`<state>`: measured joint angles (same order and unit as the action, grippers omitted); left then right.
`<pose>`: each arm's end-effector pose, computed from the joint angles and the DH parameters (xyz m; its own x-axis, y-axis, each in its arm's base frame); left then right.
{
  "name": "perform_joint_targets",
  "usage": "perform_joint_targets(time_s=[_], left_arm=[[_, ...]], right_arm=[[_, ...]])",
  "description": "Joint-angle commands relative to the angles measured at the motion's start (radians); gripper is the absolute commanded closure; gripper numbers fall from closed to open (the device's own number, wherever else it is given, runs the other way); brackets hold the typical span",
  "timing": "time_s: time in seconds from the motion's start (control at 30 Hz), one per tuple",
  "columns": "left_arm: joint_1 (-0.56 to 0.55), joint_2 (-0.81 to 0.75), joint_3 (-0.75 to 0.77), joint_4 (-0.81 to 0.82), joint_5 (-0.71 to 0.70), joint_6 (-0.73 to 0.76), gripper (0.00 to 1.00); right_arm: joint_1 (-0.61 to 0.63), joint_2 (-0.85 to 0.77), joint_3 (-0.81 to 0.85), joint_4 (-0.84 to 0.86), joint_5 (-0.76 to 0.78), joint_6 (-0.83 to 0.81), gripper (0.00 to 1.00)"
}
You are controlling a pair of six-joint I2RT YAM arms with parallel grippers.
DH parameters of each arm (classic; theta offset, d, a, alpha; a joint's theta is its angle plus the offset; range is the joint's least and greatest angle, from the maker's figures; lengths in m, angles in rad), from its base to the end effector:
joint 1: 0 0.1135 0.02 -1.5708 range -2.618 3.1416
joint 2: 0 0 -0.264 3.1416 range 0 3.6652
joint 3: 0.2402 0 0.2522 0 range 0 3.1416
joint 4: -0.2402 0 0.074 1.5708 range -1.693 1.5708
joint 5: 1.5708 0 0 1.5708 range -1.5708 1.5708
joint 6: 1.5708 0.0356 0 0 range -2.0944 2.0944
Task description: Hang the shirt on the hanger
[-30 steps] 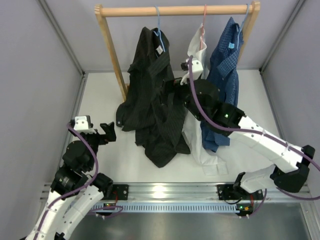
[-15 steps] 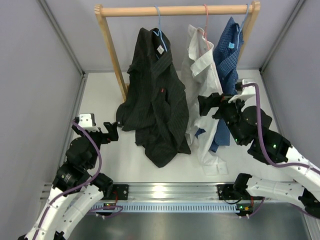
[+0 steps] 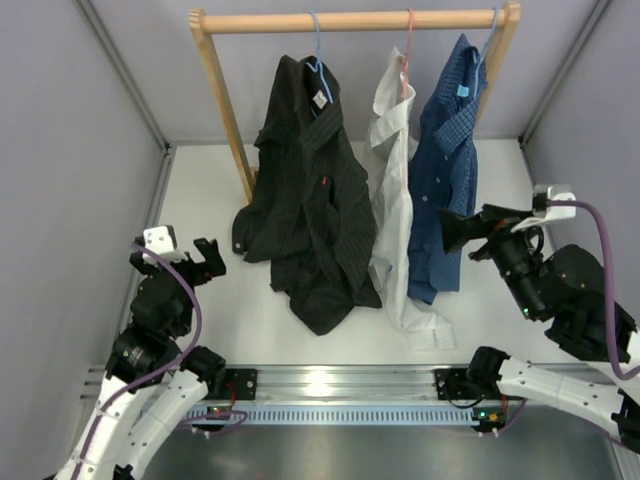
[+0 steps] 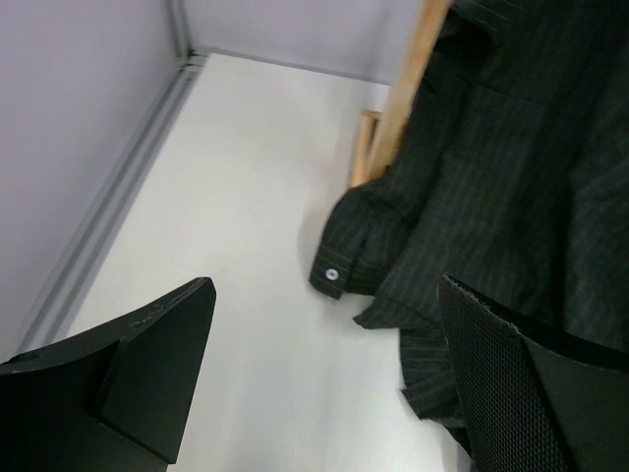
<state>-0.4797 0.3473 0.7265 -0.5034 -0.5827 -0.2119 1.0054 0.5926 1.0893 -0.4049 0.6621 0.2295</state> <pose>0.0800 -0.0196 0.3369 -0.0866 -0.1529 -0.9844 -0.1199 0.9826 -0.1420 0.0664 0.0638 0.4398 -0.0291 0.2891 -0.9569 -0.3403 0.8972 0.2814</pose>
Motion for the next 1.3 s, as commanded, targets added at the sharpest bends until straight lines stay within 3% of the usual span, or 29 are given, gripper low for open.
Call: perform_joint_targets(time_s=[0.0, 0.07, 0.13, 0.67, 1.27], left_arm=[[0.08, 0.021, 0.044, -0.004, -0.078, -0.035, 0.02], [0.124, 0.038, 0.045, -0.004, -0.056, -0.043, 0.02], [0.179, 0.054, 0.051, -0.027, -0.031, -0.053, 0.02], [0.193, 0.032, 0.03, -0.031, 0.146, -0.047, 0.02], [0.193, -0.021, -0.002, 0.006, 0.202, -0.021, 0.02]], right_arm=[[0.002, 0.035, 0.058, -0.251, 0.274, 0.013, 0.0], [0.002, 0.05, 0.043, -0.363, 0.425, 0.002, 0.01], [0.002, 0.05, 0.031, -0.408, 0.461, 0.031, 0.01], [0.002, -0.218, -0.192, -0.351, 0.485, 0.065, 0.01], [0.002, -0.134, -0.256, -0.273, 0.515, 0.041, 0.01]])
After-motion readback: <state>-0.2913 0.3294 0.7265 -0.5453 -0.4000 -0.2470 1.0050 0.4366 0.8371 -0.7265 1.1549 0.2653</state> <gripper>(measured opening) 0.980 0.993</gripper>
